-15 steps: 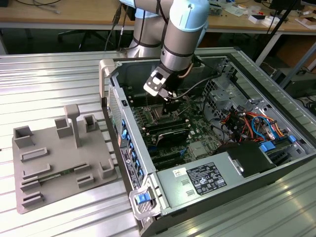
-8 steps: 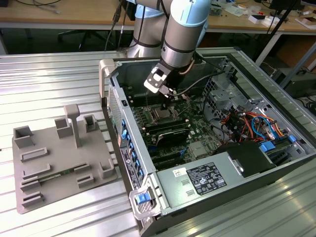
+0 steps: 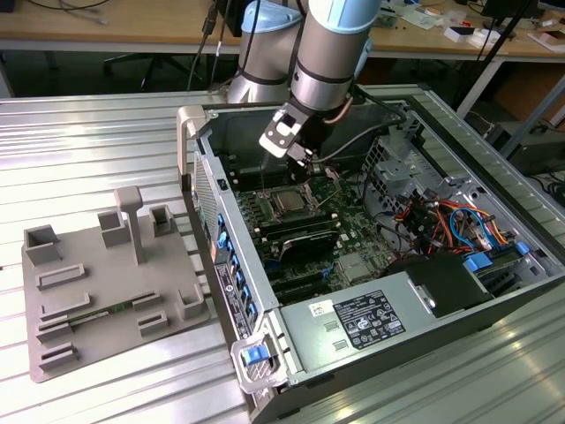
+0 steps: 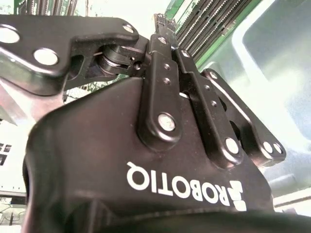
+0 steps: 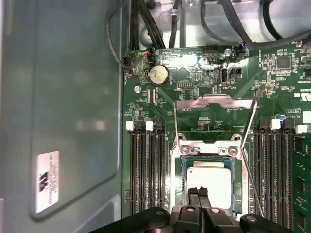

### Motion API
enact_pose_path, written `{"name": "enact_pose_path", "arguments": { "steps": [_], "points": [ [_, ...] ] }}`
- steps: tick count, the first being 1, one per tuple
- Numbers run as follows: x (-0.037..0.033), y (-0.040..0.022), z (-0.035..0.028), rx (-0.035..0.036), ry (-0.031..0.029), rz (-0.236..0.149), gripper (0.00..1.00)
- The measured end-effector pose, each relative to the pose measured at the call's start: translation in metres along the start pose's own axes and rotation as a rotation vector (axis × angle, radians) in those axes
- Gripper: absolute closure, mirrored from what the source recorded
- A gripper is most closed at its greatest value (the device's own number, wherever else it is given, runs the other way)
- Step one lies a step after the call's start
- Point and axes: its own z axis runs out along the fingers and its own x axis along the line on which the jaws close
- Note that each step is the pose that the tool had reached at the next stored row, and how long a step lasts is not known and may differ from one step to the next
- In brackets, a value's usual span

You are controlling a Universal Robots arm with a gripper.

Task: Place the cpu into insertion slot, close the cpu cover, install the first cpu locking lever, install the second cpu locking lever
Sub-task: 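Place the cpu into insertion slot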

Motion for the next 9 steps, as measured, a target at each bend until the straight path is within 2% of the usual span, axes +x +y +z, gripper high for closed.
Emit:
{"name": "enact_pose_path", "arguments": {
  "steps": [2, 3, 4, 5, 6, 9],
  "points": [
    [0.0000, 0.0002, 0.0000, 0.0005, 0.0003, 0.000, 0.89],
    [0.0000, 0.0005, -0.0001, 0.0064, 0.0002, 0.000, 0.89],
    [-0.0001, 0.0011, 0.0001, 0.0232, -0.0001, 0.001, 0.89],
    [-0.0001, 0.0017, 0.0002, 0.0441, -0.0003, 0.002, 0.89],
    [-0.0001, 0.0018, 0.0002, 0.0480, -0.0005, 0.002, 0.89],
    [-0.0001, 0.0018, 0.0002, 0.0481, -0.0003, 0.002, 0.89]
  ]
}}
